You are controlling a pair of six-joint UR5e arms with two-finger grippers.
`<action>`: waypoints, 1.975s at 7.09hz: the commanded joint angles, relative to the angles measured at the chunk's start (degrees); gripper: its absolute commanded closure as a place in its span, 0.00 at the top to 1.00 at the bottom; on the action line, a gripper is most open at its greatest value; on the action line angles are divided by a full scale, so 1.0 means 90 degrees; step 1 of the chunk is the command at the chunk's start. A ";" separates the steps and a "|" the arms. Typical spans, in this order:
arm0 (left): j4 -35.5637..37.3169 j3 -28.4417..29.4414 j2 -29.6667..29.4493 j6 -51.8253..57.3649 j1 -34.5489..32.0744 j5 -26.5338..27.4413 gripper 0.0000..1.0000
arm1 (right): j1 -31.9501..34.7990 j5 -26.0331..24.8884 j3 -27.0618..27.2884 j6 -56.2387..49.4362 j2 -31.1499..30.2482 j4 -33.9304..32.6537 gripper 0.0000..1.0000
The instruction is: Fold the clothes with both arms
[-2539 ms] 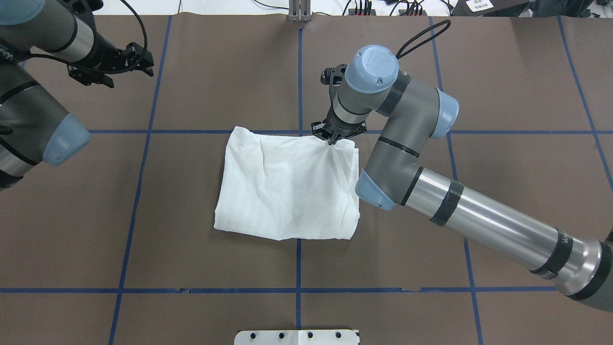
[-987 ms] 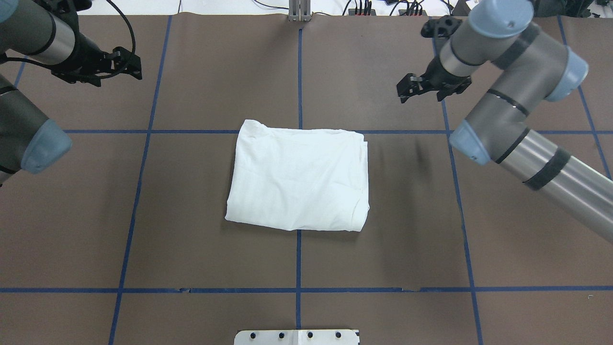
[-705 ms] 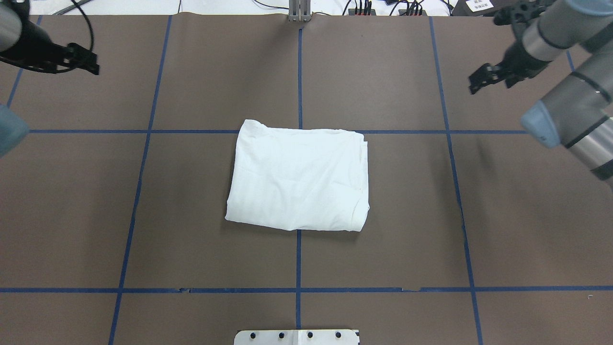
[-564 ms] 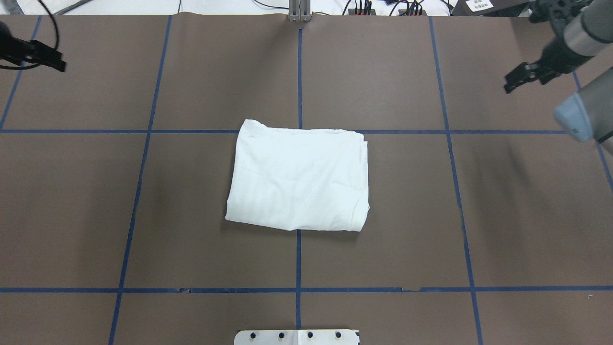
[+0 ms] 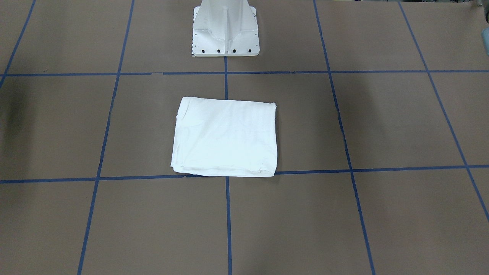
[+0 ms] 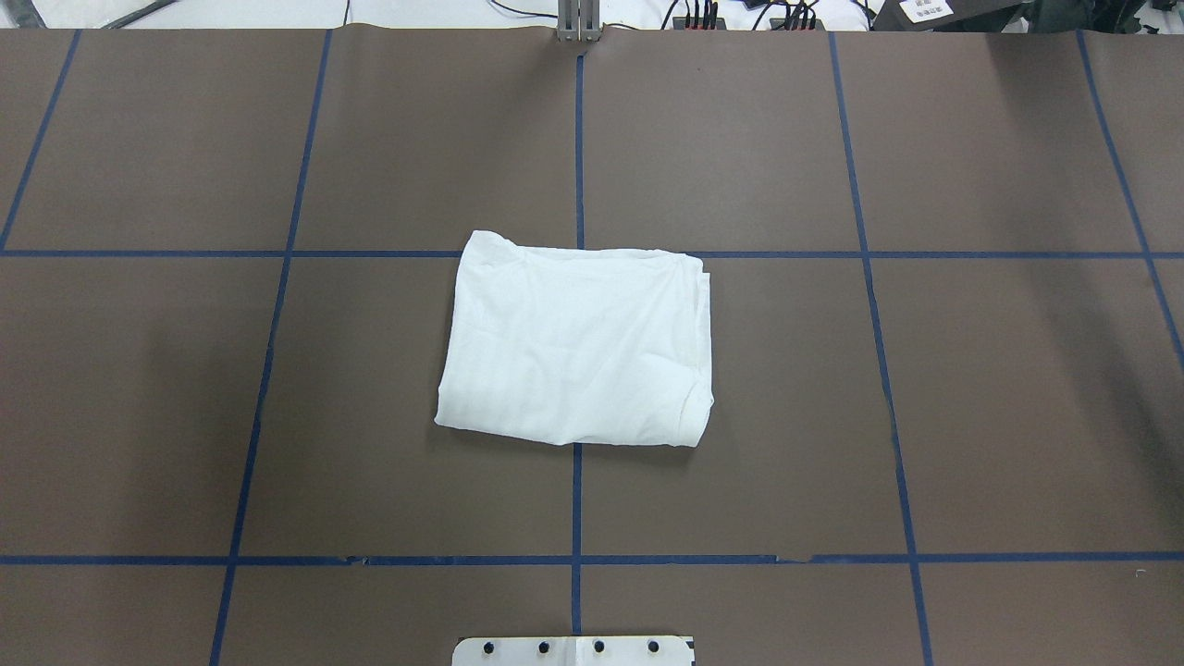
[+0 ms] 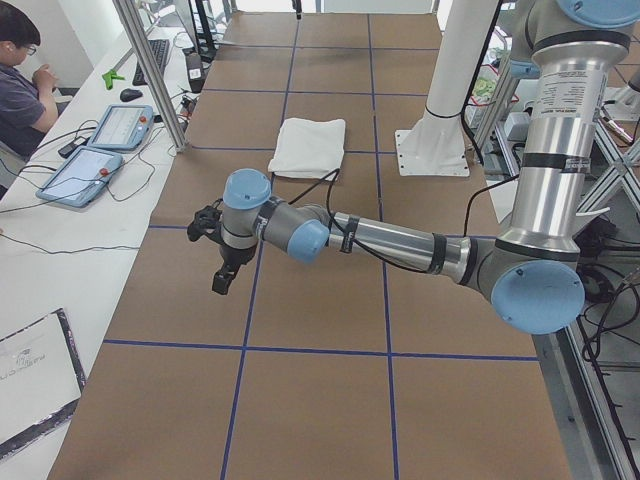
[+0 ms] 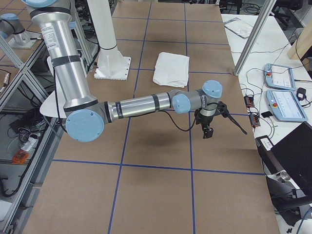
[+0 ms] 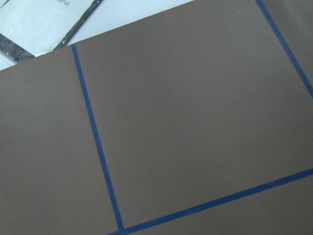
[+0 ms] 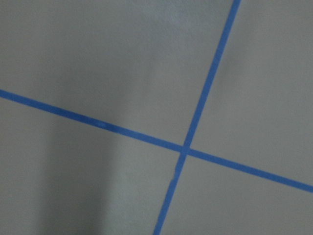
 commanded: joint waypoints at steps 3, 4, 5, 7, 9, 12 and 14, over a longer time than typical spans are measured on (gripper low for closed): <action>-0.0321 0.0633 0.0318 0.0089 -0.0139 -0.0033 0.99 | 0.0129 0.0100 0.0120 0.0134 -0.0454 0.0403 1.00; 0.0640 0.0371 0.0251 0.0089 -0.0149 -0.0072 0.99 | 0.0167 0.0371 0.0130 0.0561 -0.0493 0.0403 1.00; 0.1317 0.0098 0.0251 0.0089 -0.0227 -0.0072 0.99 | 0.0284 0.0838 0.0140 0.0962 -0.0522 0.0412 1.00; 0.1567 0.0366 0.0299 0.1058 -0.0529 -0.0082 0.99 | 0.0334 0.0960 0.0121 0.1005 -0.0620 0.0441 1.00; 0.1490 0.0846 0.0260 0.1290 -0.0638 -0.0615 0.99 | 0.0431 0.0999 0.0111 0.1005 -0.0708 0.0442 1.00; 0.1509 0.0857 0.0231 0.1251 -0.0628 -0.0629 0.99 | 0.0615 0.1048 0.0071 0.1005 -0.0962 0.0442 1.00; 0.1519 0.0828 0.0241 0.1232 -0.0638 -0.0619 0.99 | 0.0851 0.1029 0.0178 0.1392 -0.0972 0.0461 1.00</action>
